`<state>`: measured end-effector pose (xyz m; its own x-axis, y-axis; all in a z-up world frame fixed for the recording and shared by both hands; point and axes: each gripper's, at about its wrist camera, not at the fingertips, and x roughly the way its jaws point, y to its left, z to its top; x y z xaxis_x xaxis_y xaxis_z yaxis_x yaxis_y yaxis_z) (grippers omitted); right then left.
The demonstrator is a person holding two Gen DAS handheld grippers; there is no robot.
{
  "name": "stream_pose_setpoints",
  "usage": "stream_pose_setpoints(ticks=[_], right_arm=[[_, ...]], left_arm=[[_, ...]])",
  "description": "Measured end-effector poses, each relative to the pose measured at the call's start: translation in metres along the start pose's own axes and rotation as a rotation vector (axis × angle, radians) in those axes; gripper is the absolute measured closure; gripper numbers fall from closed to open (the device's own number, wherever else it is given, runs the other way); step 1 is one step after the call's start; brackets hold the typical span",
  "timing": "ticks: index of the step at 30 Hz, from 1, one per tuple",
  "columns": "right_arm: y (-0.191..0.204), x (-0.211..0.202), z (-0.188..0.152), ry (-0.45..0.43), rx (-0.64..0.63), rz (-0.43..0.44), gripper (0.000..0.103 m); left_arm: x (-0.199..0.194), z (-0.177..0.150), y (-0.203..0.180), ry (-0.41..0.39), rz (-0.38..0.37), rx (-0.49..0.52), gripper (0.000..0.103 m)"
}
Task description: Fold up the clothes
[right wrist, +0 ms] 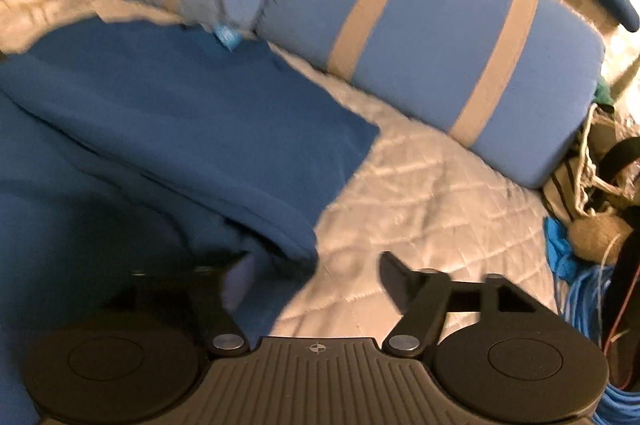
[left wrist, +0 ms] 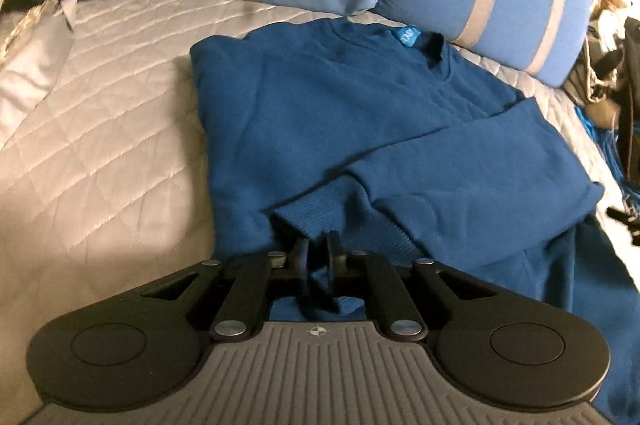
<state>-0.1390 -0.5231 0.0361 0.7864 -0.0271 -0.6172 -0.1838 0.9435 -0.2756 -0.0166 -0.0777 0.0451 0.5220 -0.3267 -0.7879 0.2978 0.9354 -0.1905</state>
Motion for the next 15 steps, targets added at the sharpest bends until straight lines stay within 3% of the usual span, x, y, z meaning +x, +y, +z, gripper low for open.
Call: stream_pose_setpoints(ticks=[2,6,7,12,15], right_arm=[[-0.003,-0.007,0.007,-0.047,0.027,-0.012,0.012],[-0.010,0.007,0.019,-0.080,0.108,-0.046,0.012],[-0.011,0.014,0.020,-0.074,0.124,-0.058,0.012],[-0.012,0.059,-0.002,0.060,0.160,-0.136,0.008],[-0.017,0.061,-0.013,0.059,0.228,-0.138,0.004]], left_arm=[[0.001,-0.002,-0.002,-0.013,0.010,0.005,0.085],[-0.009,-0.008,-0.006,-0.056,0.032,0.026,0.065],[-0.014,-0.010,-0.007,-0.071,0.036,0.036,0.062],[-0.043,-0.021,-0.006,-0.182,0.093,0.072,0.032],[-0.062,-0.030,-0.002,-0.268,0.132,0.082,0.031]])
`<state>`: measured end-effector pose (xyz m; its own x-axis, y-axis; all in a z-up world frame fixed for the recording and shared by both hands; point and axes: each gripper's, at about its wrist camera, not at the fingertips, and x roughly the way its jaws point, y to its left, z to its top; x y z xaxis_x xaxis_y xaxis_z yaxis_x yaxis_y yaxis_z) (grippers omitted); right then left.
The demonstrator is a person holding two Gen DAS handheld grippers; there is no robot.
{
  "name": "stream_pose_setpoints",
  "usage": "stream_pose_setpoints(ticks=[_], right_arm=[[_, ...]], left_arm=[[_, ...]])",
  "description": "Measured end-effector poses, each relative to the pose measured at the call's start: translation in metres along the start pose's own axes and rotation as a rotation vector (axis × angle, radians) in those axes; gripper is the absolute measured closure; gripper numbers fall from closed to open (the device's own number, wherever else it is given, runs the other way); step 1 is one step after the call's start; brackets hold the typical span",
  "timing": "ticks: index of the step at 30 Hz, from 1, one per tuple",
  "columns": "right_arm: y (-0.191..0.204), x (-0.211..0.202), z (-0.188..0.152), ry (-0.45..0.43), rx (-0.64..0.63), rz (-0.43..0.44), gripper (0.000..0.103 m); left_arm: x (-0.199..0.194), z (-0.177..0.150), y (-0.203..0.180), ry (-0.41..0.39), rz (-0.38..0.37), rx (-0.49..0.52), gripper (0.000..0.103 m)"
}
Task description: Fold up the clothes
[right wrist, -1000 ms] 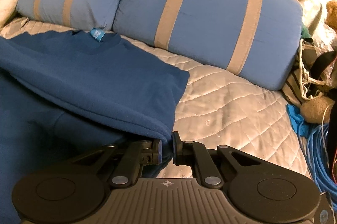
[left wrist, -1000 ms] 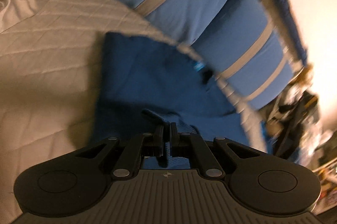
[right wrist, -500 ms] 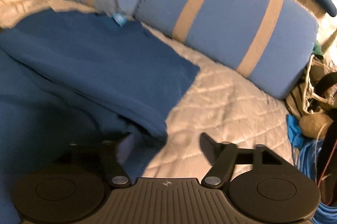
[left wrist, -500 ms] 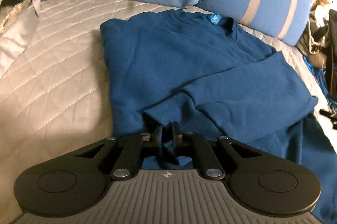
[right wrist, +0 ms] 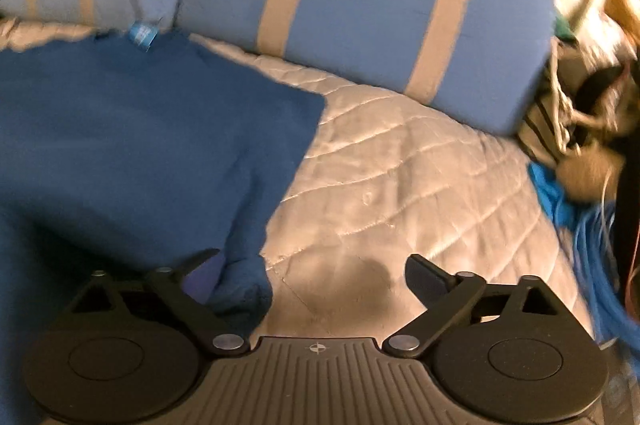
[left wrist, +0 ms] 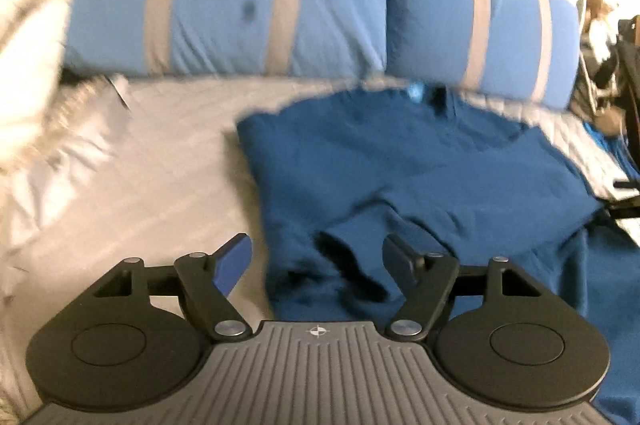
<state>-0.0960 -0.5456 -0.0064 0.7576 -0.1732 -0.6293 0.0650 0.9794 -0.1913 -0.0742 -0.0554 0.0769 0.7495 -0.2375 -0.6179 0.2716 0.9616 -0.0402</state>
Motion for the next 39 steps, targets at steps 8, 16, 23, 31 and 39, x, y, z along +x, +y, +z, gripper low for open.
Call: stream_pose_setpoints(ticks=[8,16,23,31,39], right_arm=[[-0.012,-0.054,0.013,-0.085,0.000,-0.011,0.000],[-0.041,-0.143,0.020,-0.204,0.036,0.039,0.000],[-0.061,-0.207,0.007,-0.263,0.039,0.103,0.000],[-0.074,-0.238,-0.029,-0.209,0.023,0.176,0.000],[-0.078,-0.238,-0.060,-0.134,0.096,0.234,0.000]], left_arm=[[-0.056,-0.004,0.017,-0.085,0.040,-0.005,0.027],[-0.118,-0.007,0.024,-0.151,0.042,0.009,0.025],[-0.161,-0.022,0.019,-0.138,-0.023,0.054,0.025],[-0.153,-0.087,0.041,-0.015,-0.295,-0.162,0.025],[-0.113,-0.147,0.068,0.096,-0.605,-0.551,0.027]])
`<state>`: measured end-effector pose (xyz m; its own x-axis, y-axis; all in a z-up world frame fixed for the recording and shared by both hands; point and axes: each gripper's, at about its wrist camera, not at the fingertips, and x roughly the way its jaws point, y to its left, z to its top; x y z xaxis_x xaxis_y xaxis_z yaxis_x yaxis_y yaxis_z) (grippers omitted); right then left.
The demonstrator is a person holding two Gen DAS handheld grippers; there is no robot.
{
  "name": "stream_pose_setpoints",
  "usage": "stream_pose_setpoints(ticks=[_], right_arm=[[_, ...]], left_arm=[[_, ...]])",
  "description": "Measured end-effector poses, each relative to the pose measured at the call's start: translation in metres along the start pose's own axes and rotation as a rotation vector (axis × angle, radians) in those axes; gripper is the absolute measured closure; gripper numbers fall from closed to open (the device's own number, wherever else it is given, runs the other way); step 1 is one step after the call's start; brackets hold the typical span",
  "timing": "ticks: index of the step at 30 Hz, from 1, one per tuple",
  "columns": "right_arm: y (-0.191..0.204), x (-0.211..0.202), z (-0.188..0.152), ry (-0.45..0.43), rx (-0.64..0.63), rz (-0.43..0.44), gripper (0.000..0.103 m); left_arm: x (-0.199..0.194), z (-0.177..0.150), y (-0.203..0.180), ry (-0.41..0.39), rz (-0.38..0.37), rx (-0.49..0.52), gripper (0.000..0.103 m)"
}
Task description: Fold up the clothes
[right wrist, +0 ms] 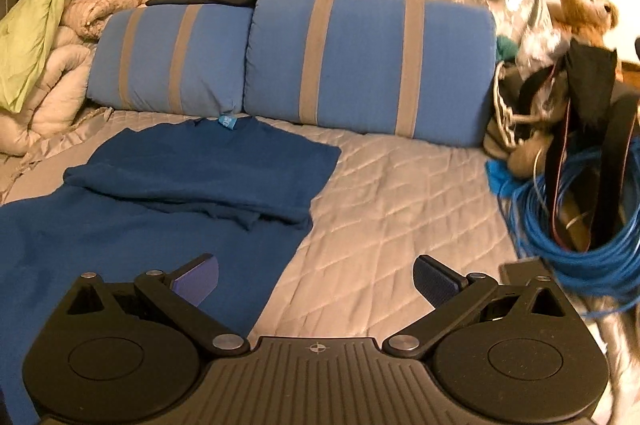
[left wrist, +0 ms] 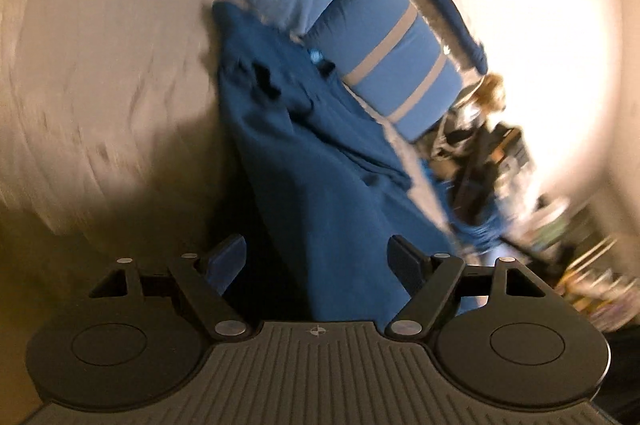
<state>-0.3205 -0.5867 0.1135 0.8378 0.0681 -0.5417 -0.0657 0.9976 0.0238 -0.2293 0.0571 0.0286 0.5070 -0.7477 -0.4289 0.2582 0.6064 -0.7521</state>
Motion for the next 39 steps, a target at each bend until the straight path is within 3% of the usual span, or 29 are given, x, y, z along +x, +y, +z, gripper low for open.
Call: stream_pose_setpoints(ticks=[4,8,11,16,19,21,23,39], right_arm=[[0.000,-0.001,-0.006,0.012,0.023,0.008,0.000],[-0.001,-0.002,-0.015,0.028,0.049,0.013,0.000],[-0.003,-0.004,-0.022,0.035,0.073,0.021,0.000],[-0.005,-0.002,-0.034,0.052,0.110,0.040,0.000],[-0.011,0.000,-0.043,0.067,0.169,0.078,0.000],[-0.016,0.002,-0.050,0.080,0.216,0.111,0.000],[-0.020,0.005,-0.057,0.099,0.266,0.158,0.000],[-0.022,0.047,-0.131,0.314,0.622,0.623,0.020]], left_arm=[[0.011,-0.006,0.021,0.024,-0.117,-0.159,0.038],[0.012,-0.014,0.026,0.024,-0.158,-0.236,0.053],[0.009,-0.016,0.022,0.028,-0.192,-0.254,0.065],[0.011,-0.020,0.015,0.050,-0.196,-0.242,0.068],[0.013,-0.020,0.012,0.055,-0.171,-0.240,0.077],[0.014,-0.018,0.009,0.060,-0.146,-0.232,0.088],[0.013,-0.017,0.005,0.064,-0.123,-0.220,0.093],[0.007,-0.012,-0.001,0.057,-0.075,-0.190,0.095]])
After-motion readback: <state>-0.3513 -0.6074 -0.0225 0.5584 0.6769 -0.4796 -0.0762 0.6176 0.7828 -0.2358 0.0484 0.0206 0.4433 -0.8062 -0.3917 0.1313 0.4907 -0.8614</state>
